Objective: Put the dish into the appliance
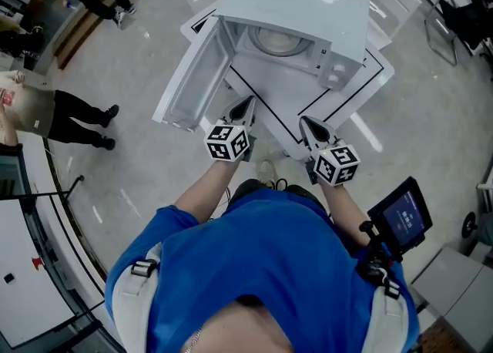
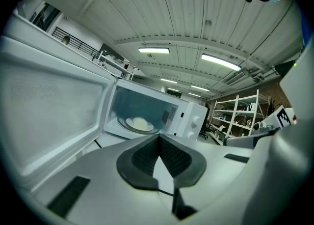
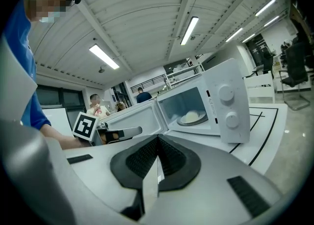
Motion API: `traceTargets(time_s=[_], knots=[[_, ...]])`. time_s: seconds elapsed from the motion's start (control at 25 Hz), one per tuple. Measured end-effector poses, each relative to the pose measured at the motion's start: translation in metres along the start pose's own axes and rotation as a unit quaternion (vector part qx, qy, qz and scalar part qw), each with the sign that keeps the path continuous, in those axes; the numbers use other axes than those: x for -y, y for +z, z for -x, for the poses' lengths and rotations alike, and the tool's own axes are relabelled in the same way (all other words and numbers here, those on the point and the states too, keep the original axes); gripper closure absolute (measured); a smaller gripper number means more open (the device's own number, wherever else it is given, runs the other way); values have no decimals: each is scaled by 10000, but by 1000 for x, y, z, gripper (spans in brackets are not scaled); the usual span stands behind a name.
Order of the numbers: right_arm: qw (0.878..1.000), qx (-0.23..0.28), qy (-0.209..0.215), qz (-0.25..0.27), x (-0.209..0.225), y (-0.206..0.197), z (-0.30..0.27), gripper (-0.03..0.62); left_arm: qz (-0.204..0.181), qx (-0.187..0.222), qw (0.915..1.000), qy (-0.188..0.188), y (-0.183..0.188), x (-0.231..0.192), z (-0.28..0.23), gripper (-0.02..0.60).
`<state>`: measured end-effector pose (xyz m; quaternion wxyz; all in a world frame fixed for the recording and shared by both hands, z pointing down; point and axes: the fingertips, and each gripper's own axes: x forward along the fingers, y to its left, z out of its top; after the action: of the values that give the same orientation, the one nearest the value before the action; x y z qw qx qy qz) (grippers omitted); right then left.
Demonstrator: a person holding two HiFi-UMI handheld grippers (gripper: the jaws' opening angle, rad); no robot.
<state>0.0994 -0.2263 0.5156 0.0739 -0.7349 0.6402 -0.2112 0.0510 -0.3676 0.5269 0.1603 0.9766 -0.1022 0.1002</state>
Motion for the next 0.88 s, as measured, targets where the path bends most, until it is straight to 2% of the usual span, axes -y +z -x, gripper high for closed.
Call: traceTargets(time_s=[0.44,0.68,0.88], knots=[[9997,18,231,9,-5,-12,4,593,-139,174,9996,168,-4,4,16,574],[9989,-45,466,20,-15,-22,8,592,-117,288,9981,527,-8,-1,43,574],[9973,-127,717,8,-38,-33,17,594,-85,345,9946,970,-14,-10,88,574]])
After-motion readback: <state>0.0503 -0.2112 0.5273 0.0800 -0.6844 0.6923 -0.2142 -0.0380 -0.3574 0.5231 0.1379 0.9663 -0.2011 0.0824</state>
